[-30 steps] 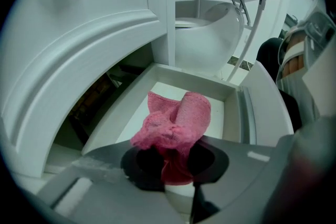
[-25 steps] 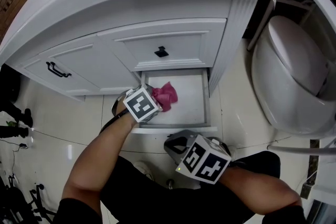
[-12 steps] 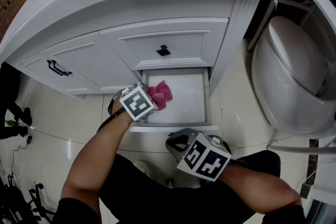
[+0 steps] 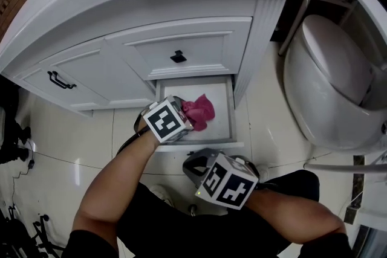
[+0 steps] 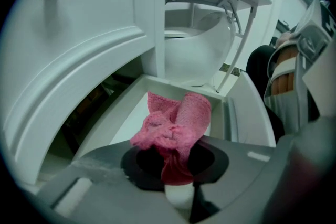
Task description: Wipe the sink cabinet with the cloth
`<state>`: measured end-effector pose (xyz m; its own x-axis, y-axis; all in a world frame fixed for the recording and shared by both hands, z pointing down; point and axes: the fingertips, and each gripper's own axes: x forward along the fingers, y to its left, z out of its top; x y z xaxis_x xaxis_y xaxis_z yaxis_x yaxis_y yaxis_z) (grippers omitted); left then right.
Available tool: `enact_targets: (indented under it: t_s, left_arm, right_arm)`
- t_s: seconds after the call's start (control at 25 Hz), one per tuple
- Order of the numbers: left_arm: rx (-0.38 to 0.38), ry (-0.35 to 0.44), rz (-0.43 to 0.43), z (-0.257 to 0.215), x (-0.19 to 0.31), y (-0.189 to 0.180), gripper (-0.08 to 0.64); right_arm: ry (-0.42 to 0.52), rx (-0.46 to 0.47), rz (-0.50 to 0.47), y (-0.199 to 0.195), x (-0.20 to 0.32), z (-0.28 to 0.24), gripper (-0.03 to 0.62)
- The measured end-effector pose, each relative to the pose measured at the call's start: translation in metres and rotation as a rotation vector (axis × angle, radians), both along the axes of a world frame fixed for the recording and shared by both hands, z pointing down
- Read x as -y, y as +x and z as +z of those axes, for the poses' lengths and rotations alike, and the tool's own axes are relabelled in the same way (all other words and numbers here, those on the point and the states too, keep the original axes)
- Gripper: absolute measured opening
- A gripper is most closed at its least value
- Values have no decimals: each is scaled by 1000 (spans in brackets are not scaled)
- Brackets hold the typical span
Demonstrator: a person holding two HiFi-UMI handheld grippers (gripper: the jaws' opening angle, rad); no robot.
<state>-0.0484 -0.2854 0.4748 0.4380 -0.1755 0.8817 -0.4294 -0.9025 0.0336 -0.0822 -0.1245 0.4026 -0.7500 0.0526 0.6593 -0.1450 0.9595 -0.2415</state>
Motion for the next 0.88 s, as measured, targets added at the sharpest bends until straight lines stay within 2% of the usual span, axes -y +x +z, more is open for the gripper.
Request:
enact_targets:
  t_s: [0.12,0.2,0.28,0.56,0.88]
  left_arm:
    - [-50,-12,132,-3,-9,45,87]
    - [-52,-21,208,-3,-16,63,87]
    - [-43,-37,248,0,-21,73,87]
    - [-17,-88,309,6,-33,72,87]
    - [42,-91,281,9,-34,36,87]
  right_arm:
    - [5,2,-8,-1,-2,0,6]
    - [4,1,-5,0,-2,0,6]
    - [2,0,-1,1,-1,0,6]
    - [-6,3,6,7,-1,-1,6]
    - [-7,4,-8,4,-3,-1,6]
